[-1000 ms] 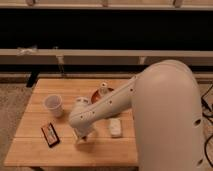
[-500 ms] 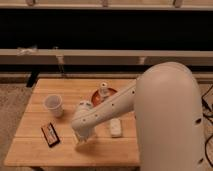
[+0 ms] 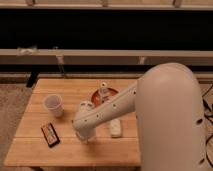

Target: Drag the pepper across the table

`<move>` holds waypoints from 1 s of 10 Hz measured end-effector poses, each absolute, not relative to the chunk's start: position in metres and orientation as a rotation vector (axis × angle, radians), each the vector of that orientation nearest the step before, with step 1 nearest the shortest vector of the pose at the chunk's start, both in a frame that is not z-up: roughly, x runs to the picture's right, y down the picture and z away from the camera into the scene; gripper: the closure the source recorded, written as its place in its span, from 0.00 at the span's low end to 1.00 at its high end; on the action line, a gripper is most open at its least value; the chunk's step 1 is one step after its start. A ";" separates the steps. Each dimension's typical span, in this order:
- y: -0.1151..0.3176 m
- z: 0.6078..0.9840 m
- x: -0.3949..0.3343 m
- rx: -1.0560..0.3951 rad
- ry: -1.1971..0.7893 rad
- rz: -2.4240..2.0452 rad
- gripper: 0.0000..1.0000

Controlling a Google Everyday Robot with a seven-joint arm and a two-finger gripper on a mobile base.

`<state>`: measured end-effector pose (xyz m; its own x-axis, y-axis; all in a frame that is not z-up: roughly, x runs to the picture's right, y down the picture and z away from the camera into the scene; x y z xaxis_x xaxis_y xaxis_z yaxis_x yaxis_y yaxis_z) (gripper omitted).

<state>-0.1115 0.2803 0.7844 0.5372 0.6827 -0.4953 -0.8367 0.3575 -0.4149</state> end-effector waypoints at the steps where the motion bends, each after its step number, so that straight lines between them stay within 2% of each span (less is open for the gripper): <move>1: 0.279 0.784 -0.112 -0.689 0.253 0.992 0.87; 10: 0.274 0.761 -0.094 -0.641 0.250 0.964 0.87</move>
<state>-0.0938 0.2738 0.7611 0.5593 0.6830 -0.4699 -0.8252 0.4045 -0.3942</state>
